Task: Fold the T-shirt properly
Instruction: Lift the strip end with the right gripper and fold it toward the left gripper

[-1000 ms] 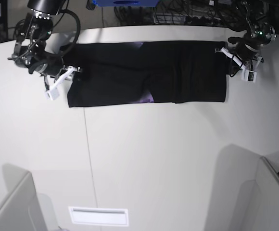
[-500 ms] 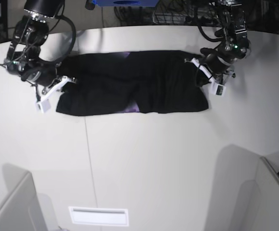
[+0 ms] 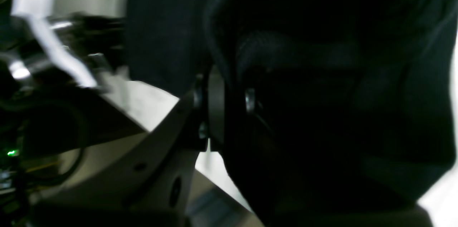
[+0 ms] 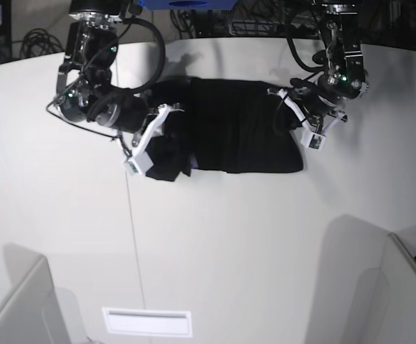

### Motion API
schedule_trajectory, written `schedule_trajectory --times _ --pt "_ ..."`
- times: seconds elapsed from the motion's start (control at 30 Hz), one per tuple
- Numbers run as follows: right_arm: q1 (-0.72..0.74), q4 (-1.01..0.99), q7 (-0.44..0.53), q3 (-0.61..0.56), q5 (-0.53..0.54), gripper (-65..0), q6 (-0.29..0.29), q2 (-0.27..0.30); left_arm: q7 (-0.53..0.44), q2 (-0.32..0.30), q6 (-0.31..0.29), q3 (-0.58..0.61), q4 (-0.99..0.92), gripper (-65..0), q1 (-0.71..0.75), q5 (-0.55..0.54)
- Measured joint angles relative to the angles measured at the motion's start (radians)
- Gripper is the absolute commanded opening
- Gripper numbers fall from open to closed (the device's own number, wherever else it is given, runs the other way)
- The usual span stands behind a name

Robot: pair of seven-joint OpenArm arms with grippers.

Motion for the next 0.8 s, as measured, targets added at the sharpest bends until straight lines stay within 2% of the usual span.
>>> schedule_trajectory --times 0.1,0.17,0.23,0.37,0.53,0.67,0.8 --pt "0.001 0.000 0.003 -0.034 0.000 -65.0 -0.001 -0.022 0.009 -0.038 0.001 -0.002 0.026 -65.0 0.009 0.004" --pt "0.003 0.000 0.006 -0.073 -0.001 -65.0 -0.073 -0.022 0.015 -0.061 0.001 -0.003 0.026 -65.0 0.012 0.004" --pt "0.006 -0.002 0.053 -0.131 -0.002 -65.0 -0.121 -0.019 0.016 -0.078 0.003 -0.003 0.022 -65.0 0.011 0.003" --pt "0.022 -0.006 0.141 -0.253 0.006 -65.0 -0.153 -0.021 0.013 -0.103 0.003 0.000 0.022 -65.0 0.023 0.004" --pt "0.072 -0.054 0.177 -0.351 -0.005 -65.0 -0.255 -0.016 0.016 -0.101 0.003 0.010 0.022 -65.0 0.026 0.003" --pt "0.083 -0.114 0.218 -0.414 0.006 -65.0 -0.274 -0.017 0.014 -0.098 0.004 0.010 0.022 -65.0 0.032 0.004" --pt "0.096 -0.189 0.267 -0.419 0.005 -65.0 -0.273 -0.015 0.011 -0.097 0.003 0.010 0.027 -65.0 0.042 0.003"
